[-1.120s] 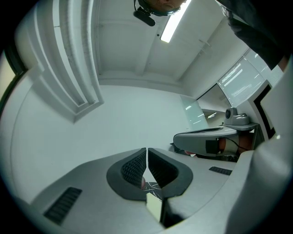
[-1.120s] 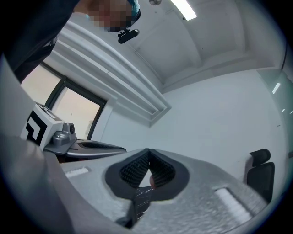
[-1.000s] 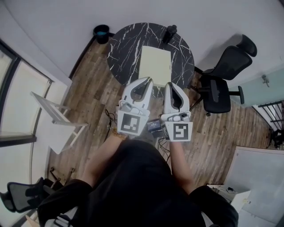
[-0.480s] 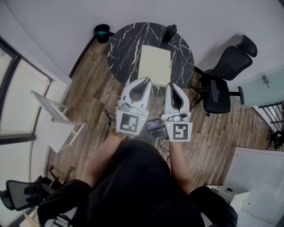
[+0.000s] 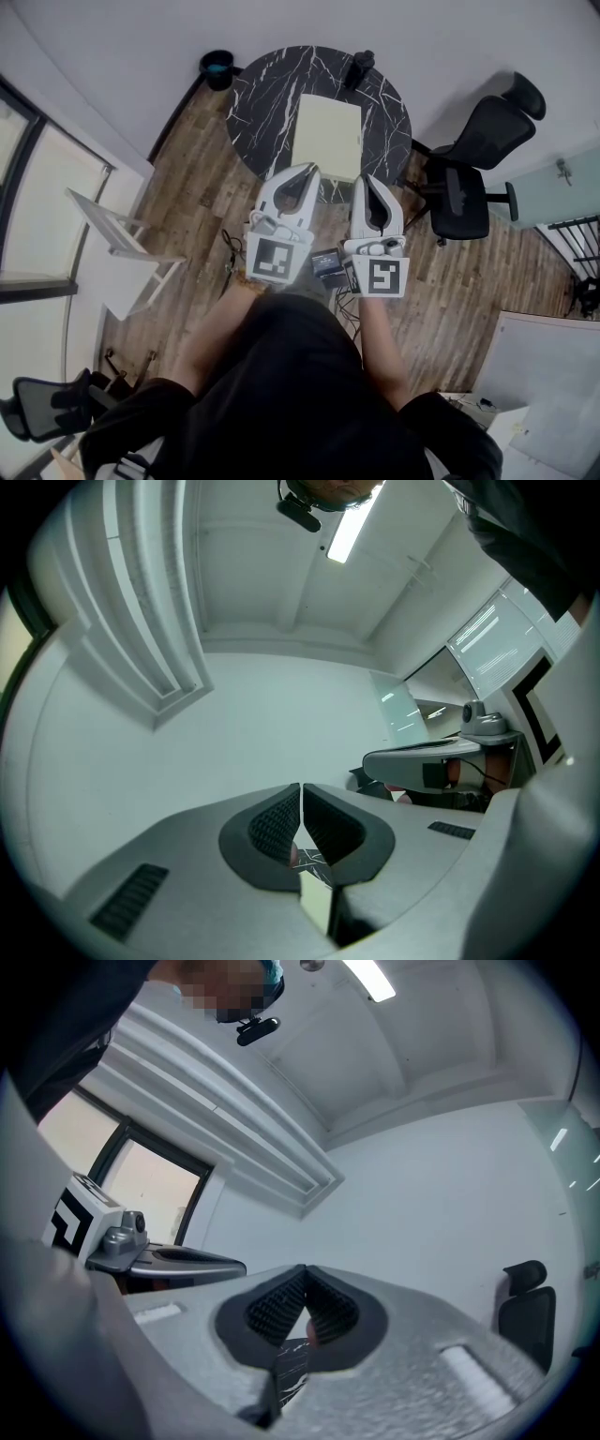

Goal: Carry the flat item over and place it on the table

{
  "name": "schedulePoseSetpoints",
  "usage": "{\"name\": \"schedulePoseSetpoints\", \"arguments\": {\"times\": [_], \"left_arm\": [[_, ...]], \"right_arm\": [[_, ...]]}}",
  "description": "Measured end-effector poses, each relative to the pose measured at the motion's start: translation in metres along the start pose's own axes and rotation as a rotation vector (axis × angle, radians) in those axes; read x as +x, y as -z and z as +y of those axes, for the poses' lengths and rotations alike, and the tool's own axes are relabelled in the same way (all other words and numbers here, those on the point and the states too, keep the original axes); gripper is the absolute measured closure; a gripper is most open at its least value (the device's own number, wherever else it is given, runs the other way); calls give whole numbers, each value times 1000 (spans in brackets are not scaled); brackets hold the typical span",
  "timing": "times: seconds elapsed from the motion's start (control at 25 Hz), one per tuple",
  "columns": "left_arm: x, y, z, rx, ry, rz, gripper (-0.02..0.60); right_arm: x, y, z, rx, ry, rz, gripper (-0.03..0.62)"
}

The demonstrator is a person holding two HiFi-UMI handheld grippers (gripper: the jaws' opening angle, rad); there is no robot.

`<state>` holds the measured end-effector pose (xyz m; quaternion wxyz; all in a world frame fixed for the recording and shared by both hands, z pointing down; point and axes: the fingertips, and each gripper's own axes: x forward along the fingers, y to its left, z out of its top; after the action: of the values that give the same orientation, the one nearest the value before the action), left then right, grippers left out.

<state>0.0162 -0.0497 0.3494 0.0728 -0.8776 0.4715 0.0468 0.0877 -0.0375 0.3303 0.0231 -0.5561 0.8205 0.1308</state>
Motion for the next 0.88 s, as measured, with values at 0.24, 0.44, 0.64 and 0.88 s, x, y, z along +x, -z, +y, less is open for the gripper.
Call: {"name": "schedulePoseSetpoints", "arguments": {"times": [0.24,0.44,0.64,0.88], "left_arm": [[3,4,-2,2,1,3,566],[5,8,-3,3,2,22,566],[8,13,-2,-2,2,28,566],[15,22,-2,-20,7,53,566]], "right_arm": [[0,6,-1,4,-5,14,599],[-2,9,-6,6,-1,18,599],[-4,15,-16,13,17,31,599],[-2,21,-25,29,33,46,599]]}}
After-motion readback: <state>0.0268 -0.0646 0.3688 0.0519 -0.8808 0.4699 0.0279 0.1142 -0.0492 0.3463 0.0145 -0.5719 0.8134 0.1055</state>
